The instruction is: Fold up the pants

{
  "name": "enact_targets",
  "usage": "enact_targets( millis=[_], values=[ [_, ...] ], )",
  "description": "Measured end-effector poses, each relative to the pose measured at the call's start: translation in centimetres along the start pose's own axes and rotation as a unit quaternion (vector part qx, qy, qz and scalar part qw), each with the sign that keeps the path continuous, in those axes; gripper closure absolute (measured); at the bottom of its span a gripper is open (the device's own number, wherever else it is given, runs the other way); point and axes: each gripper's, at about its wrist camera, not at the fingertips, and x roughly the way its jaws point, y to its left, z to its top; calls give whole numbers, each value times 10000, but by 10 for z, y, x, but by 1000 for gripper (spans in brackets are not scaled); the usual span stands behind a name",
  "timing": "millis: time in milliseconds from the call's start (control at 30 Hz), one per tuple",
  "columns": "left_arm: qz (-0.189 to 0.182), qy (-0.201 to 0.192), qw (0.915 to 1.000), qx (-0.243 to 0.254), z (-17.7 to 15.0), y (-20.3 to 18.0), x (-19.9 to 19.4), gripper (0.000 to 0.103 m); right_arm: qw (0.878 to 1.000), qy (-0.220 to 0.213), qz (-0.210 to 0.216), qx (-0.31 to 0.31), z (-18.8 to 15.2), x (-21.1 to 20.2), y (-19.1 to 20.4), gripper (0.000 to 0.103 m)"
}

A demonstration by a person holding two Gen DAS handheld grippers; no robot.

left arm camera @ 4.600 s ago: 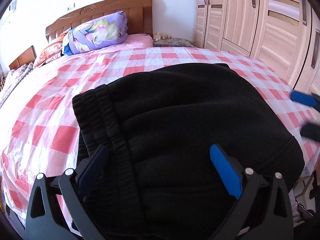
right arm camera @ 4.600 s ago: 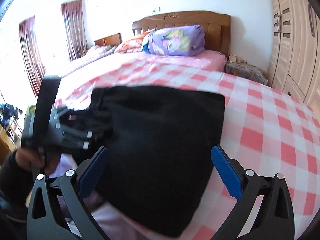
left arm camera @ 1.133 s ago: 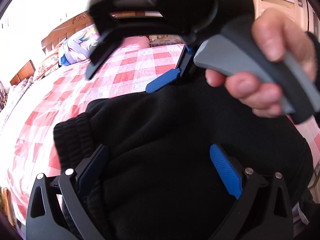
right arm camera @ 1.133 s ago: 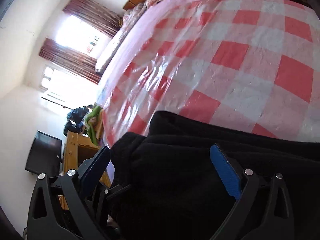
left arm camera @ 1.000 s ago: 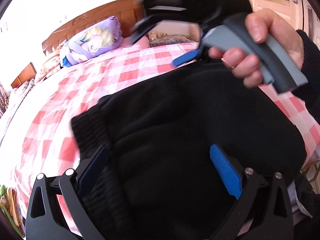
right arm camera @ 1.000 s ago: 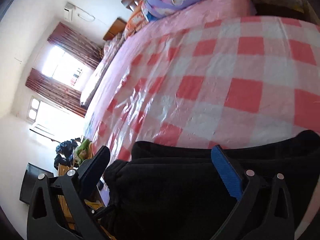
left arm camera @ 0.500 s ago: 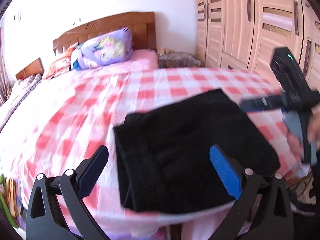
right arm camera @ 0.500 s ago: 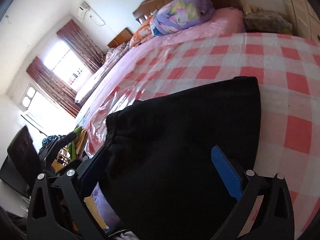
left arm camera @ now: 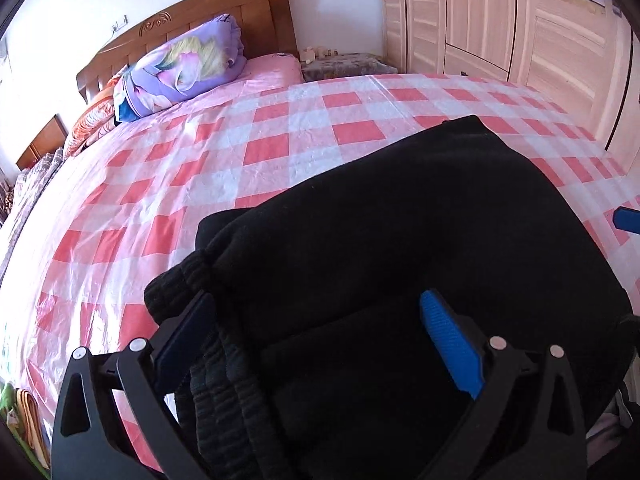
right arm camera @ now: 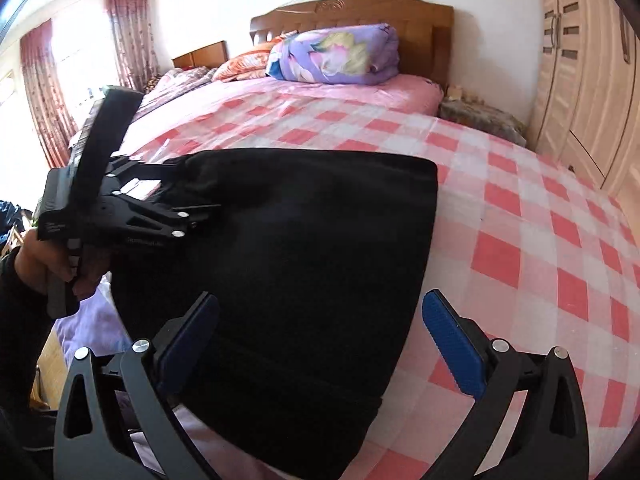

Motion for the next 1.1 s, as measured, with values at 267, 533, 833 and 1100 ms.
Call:
enact_targets(
  millis=[267, 533, 833, 1100],
  values=[
    [188, -212, 9996, 16, -1, -4, -3, 2, 9933, 686, 547, 758, -41, 20, -33, 4],
    [-402, -486, 9929, -1013, -25, 41, -49, 2, 9872, 173, 612, 1460, -25, -14, -90, 4],
    [-1619, 223, 9596, -2289, -63, 104, -21, 2, 9651, 390, 1329, 2222, -7, 33, -114, 4],
    [-2304, 602, 9499, -2026, -43, 86, 19, 2, 9646, 393, 1354, 2230, -16, 34, -109, 37]
  ],
)
